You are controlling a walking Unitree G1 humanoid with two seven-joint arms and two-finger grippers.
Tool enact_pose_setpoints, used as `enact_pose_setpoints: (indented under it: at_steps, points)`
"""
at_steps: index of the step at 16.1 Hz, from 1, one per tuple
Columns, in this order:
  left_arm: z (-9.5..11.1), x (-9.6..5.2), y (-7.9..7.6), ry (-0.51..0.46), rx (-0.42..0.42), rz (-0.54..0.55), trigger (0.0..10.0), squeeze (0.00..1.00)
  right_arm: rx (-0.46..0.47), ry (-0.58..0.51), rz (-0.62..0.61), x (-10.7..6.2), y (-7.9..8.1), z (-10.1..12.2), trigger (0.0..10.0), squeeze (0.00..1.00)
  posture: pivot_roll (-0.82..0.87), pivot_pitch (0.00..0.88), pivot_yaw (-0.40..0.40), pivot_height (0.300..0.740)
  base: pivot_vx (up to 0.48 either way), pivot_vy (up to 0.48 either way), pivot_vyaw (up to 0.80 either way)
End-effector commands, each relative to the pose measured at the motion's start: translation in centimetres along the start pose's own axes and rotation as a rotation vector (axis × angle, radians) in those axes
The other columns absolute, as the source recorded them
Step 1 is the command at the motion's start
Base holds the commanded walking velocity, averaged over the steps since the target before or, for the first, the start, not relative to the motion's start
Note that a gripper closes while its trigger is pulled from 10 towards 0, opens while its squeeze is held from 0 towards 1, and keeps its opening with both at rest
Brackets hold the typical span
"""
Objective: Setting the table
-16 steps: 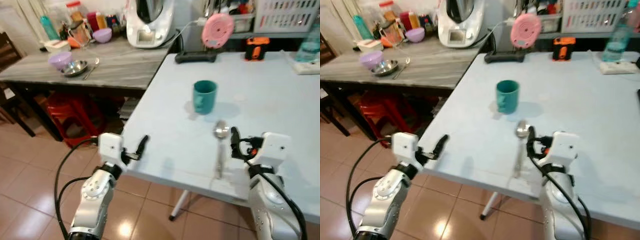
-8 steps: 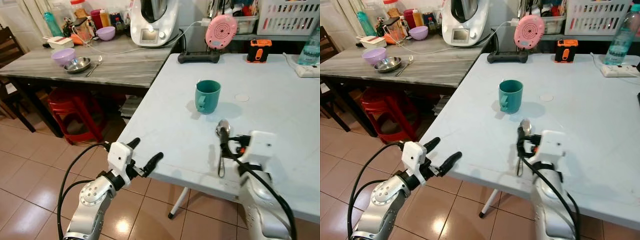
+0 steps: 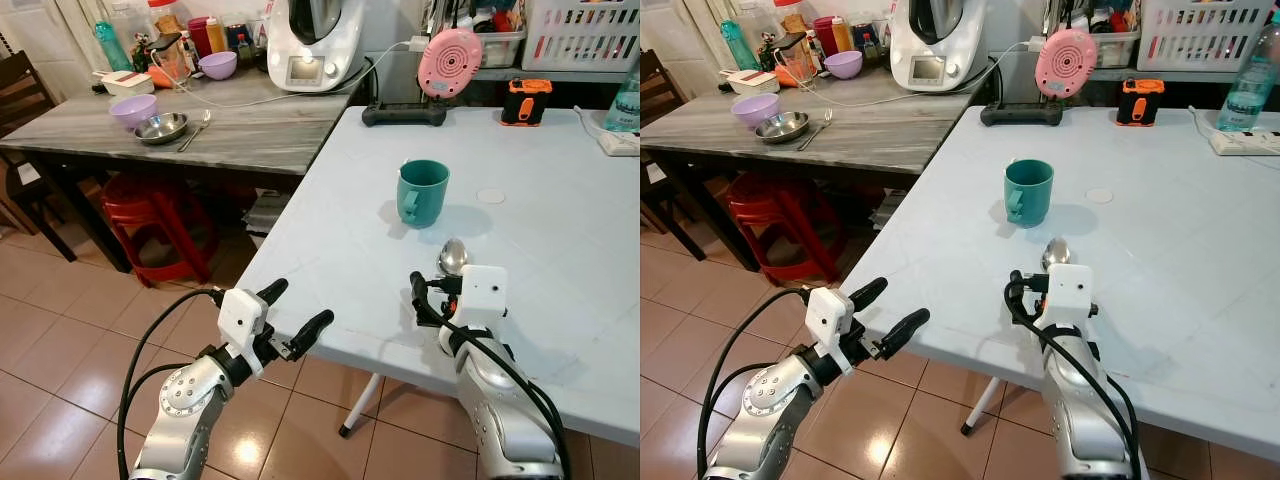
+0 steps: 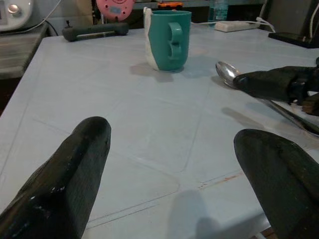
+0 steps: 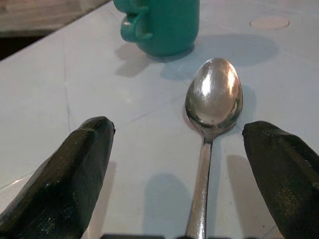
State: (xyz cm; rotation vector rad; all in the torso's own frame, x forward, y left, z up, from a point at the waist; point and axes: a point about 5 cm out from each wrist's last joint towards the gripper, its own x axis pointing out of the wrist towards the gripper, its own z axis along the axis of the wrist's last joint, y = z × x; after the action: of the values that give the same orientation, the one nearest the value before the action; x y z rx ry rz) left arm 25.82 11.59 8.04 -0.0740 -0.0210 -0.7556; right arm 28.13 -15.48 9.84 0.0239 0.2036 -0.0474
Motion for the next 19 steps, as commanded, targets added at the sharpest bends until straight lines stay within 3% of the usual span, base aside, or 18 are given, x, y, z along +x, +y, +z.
enact_pose_setpoints:
  at_steps: [1, 4, 5, 7, 19]
  points:
    - [0.1, -0.5, 0.2, 0.004, 0.001, -0.025, 10.0, 0.00, -0.015, 0.037, -0.008, 0.3, 0.1, -0.3, 10.0, 0.00, -0.14, 0.000, 0.126, 0.740, 0.000, 0.000, 0.00]
    - [0.1, -0.5, 0.2, 0.013, 0.008, -0.043, 10.0, 0.00, -0.030, 0.059, -0.046, 0.4, -0.4, -0.6, 10.0, 0.00, -0.15, 0.000, 0.128, 0.740, 0.000, 0.000, 0.00]
    - [0.2, -0.5, 0.2, 0.011, 0.009, -0.044, 10.0, 0.00, -0.026, 0.060, -0.048, 0.5, -0.4, -0.6, 8.6, 0.00, -0.15, 0.000, 0.129, 0.740, 0.000, 0.000, 0.00]
    - [0.3, -0.4, 0.0, 0.004, 0.002, -0.061, 10.0, 0.00, -0.014, 0.063, -0.056, 0.7, -0.7, -0.6, 0.0, 0.00, -0.15, 0.000, 0.132, 0.740, 0.000, 0.000, 0.00]
    - [0.6, -0.3, -0.4, -0.019, -0.030, -0.075, 10.0, 0.00, -0.043, 0.197, 0.001, 1.4, -0.8, -2.2, 0.0, 0.00, -0.15, 0.000, 0.128, 0.740, 0.000, 0.000, 0.00]
